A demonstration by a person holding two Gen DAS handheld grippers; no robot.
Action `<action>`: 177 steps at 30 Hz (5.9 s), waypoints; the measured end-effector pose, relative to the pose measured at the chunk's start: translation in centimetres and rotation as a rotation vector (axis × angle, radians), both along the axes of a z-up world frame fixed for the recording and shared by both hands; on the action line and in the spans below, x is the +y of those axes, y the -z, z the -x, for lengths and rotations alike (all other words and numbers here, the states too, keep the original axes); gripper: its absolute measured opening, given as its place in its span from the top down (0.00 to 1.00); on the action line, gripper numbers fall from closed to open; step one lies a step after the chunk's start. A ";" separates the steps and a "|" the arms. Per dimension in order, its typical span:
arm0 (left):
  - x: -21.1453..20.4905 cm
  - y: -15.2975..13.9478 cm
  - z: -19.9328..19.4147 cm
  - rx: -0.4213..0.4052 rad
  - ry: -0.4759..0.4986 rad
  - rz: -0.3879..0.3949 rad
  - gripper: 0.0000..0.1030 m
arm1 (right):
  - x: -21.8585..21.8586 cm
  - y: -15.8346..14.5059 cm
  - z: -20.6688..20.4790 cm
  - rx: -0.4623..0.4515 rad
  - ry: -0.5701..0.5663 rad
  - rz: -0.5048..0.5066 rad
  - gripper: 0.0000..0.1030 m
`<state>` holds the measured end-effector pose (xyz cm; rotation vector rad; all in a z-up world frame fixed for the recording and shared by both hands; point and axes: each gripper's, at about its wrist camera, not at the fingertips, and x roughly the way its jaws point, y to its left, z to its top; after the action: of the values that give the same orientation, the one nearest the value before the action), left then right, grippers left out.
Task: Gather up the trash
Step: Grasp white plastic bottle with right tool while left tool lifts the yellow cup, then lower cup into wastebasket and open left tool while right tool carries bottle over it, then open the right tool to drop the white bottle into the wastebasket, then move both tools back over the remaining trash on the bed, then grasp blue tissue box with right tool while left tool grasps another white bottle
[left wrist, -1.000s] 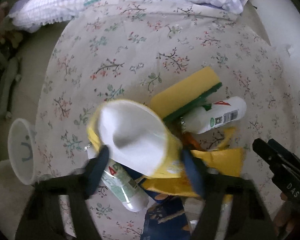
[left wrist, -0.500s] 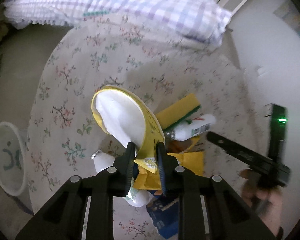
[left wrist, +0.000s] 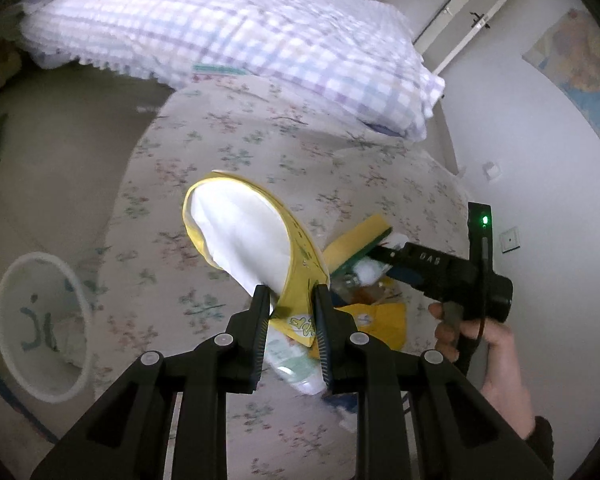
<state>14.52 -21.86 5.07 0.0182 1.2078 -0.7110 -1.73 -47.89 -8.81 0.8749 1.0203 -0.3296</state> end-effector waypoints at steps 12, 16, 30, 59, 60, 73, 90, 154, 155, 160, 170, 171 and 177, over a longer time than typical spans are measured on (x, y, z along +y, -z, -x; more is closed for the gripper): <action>9.2 1.3 -2.2 0.036 -0.129 0.064 0.77 | 1.6 -0.5 -1.3 -0.002 0.023 0.044 0.59; 12.4 1.5 -2.8 0.033 -0.171 0.087 0.77 | 2.2 -2.9 -0.5 -0.023 0.012 0.108 0.59; 22.8 4.6 -3.3 0.020 -0.318 0.100 0.77 | 10.8 -10.9 -0.7 -0.147 -0.156 0.236 0.59; 28.0 13.0 -4.7 0.039 -0.288 0.021 0.74 | 33.5 -2.9 -8.8 -0.081 -0.609 0.253 0.59; 28.0 13.2 -4.8 0.040 -0.290 0.021 0.74 | 33.8 -2.6 -9.0 -0.079 -0.617 0.252 0.59; 28.5 14.6 -5.5 0.050 -0.329 -0.025 0.61 | 36.3 -0.2 -12.0 -0.064 -0.666 0.218 0.59; 31.0 11.9 -2.5 -0.087 -0.394 -0.094 0.13 | 37.3 1.3 -14.2 -0.046 -0.673 0.200 0.57; 3.7 8.3 4.3 0.012 0.096 -0.301 0.04 | 15.0 -10.6 8.1 -0.057 -0.425 0.402 0.41; 2.8 8.3 4.2 0.021 0.104 -0.293 0.05 | 14.6 -11.0 8.2 -0.064 -0.418 0.399 0.41; -1.6 9.8 3.7 0.114 0.119 -0.239 0.19 | 11.3 -12.4 8.9 -0.131 -0.360 0.329 0.41; -6.4 13.0 3.7 0.222 0.102 -0.211 0.37 | 6.8 -10.9 9.9 -0.137 -0.308 0.274 0.41; -6.5 13.0 3.5 0.213 0.100 -0.214 0.40 | 6.4 -10.5 10.0 -0.132 -0.302 0.268 0.41; -5.4 12.7 3.2 0.200 0.088 -0.210 0.53 | 5.2 -9.5 10.3 -0.119 -0.287 0.251 0.41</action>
<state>11.33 -27.29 -7.65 0.1795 1.4776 -0.6713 -12.05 -42.70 0.68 0.5070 0.9548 -0.1556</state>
